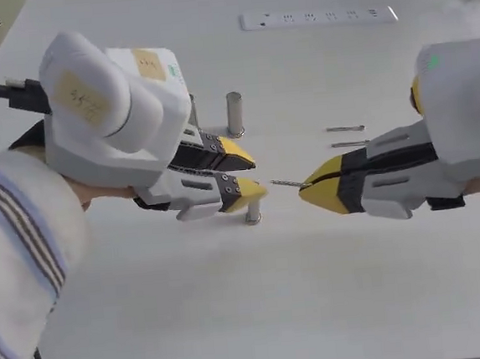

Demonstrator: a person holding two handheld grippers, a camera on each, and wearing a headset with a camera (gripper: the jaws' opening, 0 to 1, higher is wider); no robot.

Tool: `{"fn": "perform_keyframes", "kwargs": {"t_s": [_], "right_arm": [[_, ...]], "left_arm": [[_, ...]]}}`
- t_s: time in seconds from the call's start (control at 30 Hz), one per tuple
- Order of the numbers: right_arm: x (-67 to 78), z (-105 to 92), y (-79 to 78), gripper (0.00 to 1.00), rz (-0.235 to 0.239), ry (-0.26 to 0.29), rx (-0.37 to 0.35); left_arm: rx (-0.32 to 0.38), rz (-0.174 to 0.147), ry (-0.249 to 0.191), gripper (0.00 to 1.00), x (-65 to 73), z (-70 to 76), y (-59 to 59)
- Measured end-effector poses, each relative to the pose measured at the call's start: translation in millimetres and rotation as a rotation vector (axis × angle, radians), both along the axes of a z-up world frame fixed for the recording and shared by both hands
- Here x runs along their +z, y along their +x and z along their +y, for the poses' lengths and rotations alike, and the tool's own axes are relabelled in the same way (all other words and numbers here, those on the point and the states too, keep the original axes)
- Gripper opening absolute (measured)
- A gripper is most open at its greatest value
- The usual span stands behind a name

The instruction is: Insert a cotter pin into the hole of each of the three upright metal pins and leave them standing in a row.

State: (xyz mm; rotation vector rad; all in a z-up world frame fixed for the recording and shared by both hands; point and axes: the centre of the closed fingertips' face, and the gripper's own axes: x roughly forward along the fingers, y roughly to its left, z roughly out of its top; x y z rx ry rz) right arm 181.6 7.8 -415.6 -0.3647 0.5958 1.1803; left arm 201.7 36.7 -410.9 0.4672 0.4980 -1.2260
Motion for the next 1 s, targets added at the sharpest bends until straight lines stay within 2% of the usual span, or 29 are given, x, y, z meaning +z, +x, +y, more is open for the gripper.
{"fn": "perform_keyframes", "kwargs": {"t_s": [0.17, 0.43, 0.5, 0.63, 0.8, 0.87, 1.0], "right_arm": [[-9.2, -2.6, 4.9, 0.00, -0.009, -0.043, -0.012], [-15.3, 1.0, 4.7, 0.00, -0.015, -0.059, -0.011], [-16.7, 0.6, 5.0, 0.00, -0.009, -0.057, -0.017], [-20.1, -0.7, 5.5, 0.00, -0.004, -0.065, -0.021], [-22.8, -0.2, 6.8, 0.00, -0.007, -0.067, -0.017], [-23.3, 0.3, 7.7, 0.00, -0.011, -0.073, -0.015], [-23.2, 1.6, 9.8, 0.00, -0.011, -0.069, -0.014]], "left_arm": [[-0.020, -0.003, 0.043, 0.15, -10.9, 2.1, 3.5], [-0.067, 0.018, 0.074, 0.14, -21.3, 0.1, 2.4], [-0.073, 0.007, 0.089, 0.11, -24.0, 0.2, 3.6], [-0.090, 0.018, 0.099, 0.12, -27.3, -0.2, 1.2], [-0.094, 0.015, 0.102, 0.10, -27.9, -1.1, 1.5], [-0.086, 0.003, 0.113, 0.09, -28.3, -0.1, 4.2], [-0.080, 0.023, 0.111, 0.06, -29.0, 0.3, 1.7]]}}
